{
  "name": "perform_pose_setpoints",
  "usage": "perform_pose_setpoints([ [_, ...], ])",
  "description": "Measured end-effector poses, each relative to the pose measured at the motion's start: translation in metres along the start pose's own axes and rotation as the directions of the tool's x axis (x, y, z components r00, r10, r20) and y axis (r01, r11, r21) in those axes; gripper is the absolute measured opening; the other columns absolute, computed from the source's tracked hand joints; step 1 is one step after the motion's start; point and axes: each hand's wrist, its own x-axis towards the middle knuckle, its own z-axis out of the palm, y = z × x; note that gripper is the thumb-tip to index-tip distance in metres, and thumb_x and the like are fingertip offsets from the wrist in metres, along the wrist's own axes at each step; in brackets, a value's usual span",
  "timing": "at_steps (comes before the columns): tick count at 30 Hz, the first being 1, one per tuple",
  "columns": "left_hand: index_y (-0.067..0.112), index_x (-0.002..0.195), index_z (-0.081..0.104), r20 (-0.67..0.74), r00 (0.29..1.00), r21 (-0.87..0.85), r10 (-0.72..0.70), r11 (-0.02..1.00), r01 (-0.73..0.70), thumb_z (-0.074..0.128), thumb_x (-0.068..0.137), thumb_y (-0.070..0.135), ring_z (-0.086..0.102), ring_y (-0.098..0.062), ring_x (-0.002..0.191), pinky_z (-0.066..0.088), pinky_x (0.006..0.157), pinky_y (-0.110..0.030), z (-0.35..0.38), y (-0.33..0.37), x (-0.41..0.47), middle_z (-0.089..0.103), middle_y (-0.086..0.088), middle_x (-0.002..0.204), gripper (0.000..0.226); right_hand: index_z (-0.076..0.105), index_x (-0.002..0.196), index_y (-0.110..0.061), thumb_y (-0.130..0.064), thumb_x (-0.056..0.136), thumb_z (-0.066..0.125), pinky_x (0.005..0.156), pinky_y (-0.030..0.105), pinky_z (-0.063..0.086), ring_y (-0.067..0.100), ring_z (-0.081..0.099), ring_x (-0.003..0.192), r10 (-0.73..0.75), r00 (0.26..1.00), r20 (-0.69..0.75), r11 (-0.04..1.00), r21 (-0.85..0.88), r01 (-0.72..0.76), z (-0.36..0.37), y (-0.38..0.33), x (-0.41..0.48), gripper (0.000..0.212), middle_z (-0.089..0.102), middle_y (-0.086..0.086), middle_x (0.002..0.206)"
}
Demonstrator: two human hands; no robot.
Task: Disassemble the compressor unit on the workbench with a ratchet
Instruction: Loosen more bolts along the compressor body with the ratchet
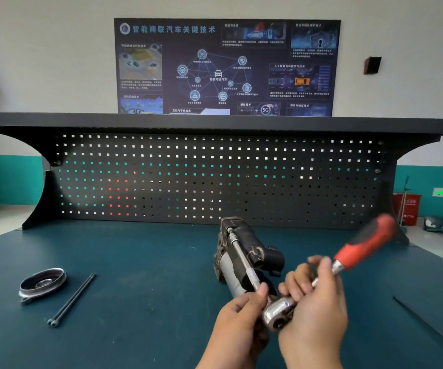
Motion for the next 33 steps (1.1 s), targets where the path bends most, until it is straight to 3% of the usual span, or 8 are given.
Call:
perform_pose_setpoints([
  [5, 0.021, 0.061, 0.069, 0.007, 1.000, 0.029, 0.006, 1.000, -0.006, 0.075, 0.059, 0.044, 0.051, -0.011, 0.048, 0.040, 0.047, -0.021, -0.003, -0.001, 0.001, 0.057, 0.002, 0.057, 0.024, 0.045, 0.069, -0.019, -0.024, 0.102, 0.036, 0.037, 0.014, 0.030, 0.005, 0.026, 0.035, -0.005, 0.999, -0.050, 1.000, 0.004, 0.005, -0.002, 0.004, 0.002, 0.034, 0.029, -0.010, 0.043],
  [9, 0.024, 0.064, 0.071, 0.025, 1.000, 0.105, -0.010, 0.994, 0.007, 0.075, 0.059, 0.052, 0.052, -0.010, 0.049, 0.040, 0.049, -0.022, -0.007, -0.006, 0.002, 0.059, 0.006, 0.058, 0.029, 0.055, 0.068, -0.026, -0.023, 0.099, 0.043, 0.039, 0.015, 0.029, 0.003, 0.028, 0.038, -0.165, 0.954, 0.250, 0.960, -0.182, 0.214, -0.001, 0.003, 0.003, 0.034, 0.032, -0.010, 0.044],
  [15, 0.017, 0.070, 0.073, 0.010, 0.999, 0.088, -0.032, 0.996, 0.031, 0.079, 0.055, 0.042, 0.058, -0.013, 0.050, 0.045, 0.046, -0.024, -0.010, -0.007, 0.002, 0.063, 0.000, 0.060, 0.030, 0.058, 0.103, -0.038, -0.054, 0.093, 0.043, 0.059, 0.025, 0.049, 0.004, 0.061, 0.060, -0.110, 0.469, 0.876, 0.528, -0.348, 0.774, -0.008, 0.008, -0.003, 0.024, 0.066, -0.013, 0.072],
  [17, 0.015, 0.071, 0.072, -0.016, 0.999, 0.078, -0.030, 0.996, 0.031, 0.081, 0.056, 0.039, 0.056, -0.015, 0.049, 0.043, 0.045, -0.024, -0.013, -0.007, 0.001, 0.061, -0.003, 0.060, 0.030, 0.057, 0.107, -0.036, -0.056, 0.094, 0.038, 0.066, 0.029, 0.051, 0.008, 0.067, 0.071, -0.094, 0.422, 0.902, 0.474, -0.332, 0.816, -0.008, 0.009, -0.005, 0.031, 0.070, -0.011, 0.082],
  [20, 0.020, 0.062, 0.071, 0.046, 0.999, 0.096, 0.001, 0.995, -0.006, 0.071, 0.066, 0.039, 0.055, -0.008, 0.046, 0.042, 0.044, -0.019, -0.008, -0.003, -0.001, 0.060, 0.005, 0.054, 0.019, 0.062, 0.091, -0.038, -0.045, 0.094, 0.046, 0.049, 0.013, 0.039, -0.001, 0.050, 0.046, -0.216, 0.632, 0.744, 0.685, -0.345, 0.641, -0.003, 0.003, -0.011, 0.018, 0.058, -0.015, 0.058],
  [24, 0.019, 0.056, 0.065, 0.050, 0.998, 0.049, 0.026, 0.998, -0.029, 0.075, 0.059, 0.044, 0.043, -0.010, 0.041, 0.035, 0.042, -0.019, -0.003, -0.002, 0.000, 0.049, 0.002, 0.050, 0.027, 0.055, 0.067, -0.023, -0.028, 0.097, 0.042, 0.038, 0.015, 0.027, 0.003, 0.026, 0.037, -0.067, 0.992, 0.111, 0.992, -0.094, 0.078, 0.002, 0.000, -0.004, 0.033, 0.031, -0.011, 0.043],
  [28, 0.021, 0.055, 0.066, 0.084, 0.996, 0.018, 0.038, 0.999, -0.040, 0.074, 0.058, 0.046, 0.043, -0.008, 0.039, 0.036, 0.040, -0.017, -0.002, 0.001, 0.002, 0.050, 0.005, 0.048, 0.026, 0.045, 0.068, -0.021, -0.026, 0.101, 0.036, 0.037, 0.014, 0.029, 0.005, 0.025, 0.035, 0.041, 0.996, -0.075, 0.998, 0.055, -0.037, -0.002, 0.002, 0.002, 0.035, 0.028, -0.011, 0.042],
  [33, 0.024, 0.060, 0.071, 0.073, 0.997, 0.082, 0.001, 0.997, -0.007, 0.074, 0.057, 0.053, 0.049, -0.005, 0.041, 0.039, 0.040, -0.017, -0.006, -0.003, 0.003, 0.057, 0.008, 0.051, 0.030, 0.057, 0.065, -0.029, -0.028, 0.096, 0.045, 0.039, 0.014, 0.029, 0.003, 0.028, 0.038, -0.134, 0.954, 0.267, 0.969, -0.166, 0.183, 0.000, 0.002, 0.000, 0.033, 0.032, -0.009, 0.044],
])
